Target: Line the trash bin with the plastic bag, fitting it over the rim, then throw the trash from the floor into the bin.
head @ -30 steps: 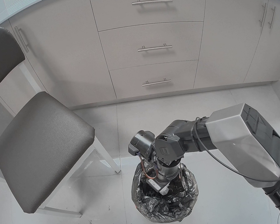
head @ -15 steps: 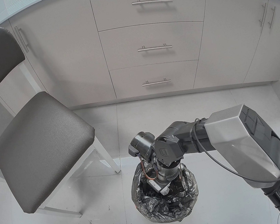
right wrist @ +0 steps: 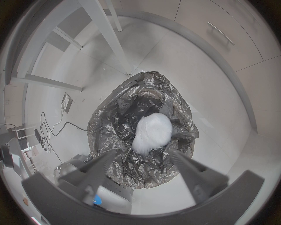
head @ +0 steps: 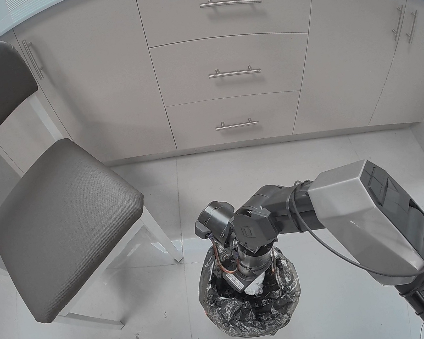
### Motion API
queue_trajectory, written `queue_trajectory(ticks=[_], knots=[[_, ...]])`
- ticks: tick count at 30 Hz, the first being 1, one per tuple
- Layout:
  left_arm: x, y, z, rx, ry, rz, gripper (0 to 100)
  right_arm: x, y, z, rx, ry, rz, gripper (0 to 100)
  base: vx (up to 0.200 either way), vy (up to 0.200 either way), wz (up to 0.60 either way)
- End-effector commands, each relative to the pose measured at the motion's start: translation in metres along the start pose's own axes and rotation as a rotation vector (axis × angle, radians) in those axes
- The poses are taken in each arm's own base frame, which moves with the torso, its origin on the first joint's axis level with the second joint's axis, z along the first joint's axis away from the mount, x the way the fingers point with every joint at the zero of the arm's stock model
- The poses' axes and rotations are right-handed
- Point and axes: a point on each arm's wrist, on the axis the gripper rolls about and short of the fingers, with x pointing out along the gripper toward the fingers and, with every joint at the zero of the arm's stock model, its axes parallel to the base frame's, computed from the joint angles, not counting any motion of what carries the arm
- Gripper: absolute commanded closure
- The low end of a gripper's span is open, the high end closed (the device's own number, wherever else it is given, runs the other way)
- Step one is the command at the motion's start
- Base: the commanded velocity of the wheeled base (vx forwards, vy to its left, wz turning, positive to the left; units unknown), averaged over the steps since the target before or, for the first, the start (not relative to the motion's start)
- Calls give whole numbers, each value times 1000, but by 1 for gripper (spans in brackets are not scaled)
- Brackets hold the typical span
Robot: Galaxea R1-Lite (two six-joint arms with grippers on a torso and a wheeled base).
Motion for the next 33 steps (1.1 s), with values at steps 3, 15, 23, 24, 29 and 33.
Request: queue_trajectory(ticks=[3, 15, 23, 24, 29, 33], knots=[[0, 0, 0, -1, 0, 0, 0, 2, 0, 0, 2, 2, 0, 0, 0, 0, 0], [0, 0, 0, -1, 0, 0, 0, 4, 1, -1, 8, 7, -7, 0, 0, 0, 0], [0, 0, 0, 0, 2, 0, 0, 10, 3, 1, 11, -12, -13, 0, 0, 0, 0], [0, 0, 0, 0, 2, 0, 0, 10, 3, 1, 11, -12, -13, 0, 0, 0, 0], [0, 0, 0, -1, 0, 0, 0, 16, 4, 3, 17, -42, -41, 0, 0, 0, 0], [0, 0, 0, -1, 0, 0, 0, 13, 2, 3, 18, -41, -44, 0, 0, 0, 0]])
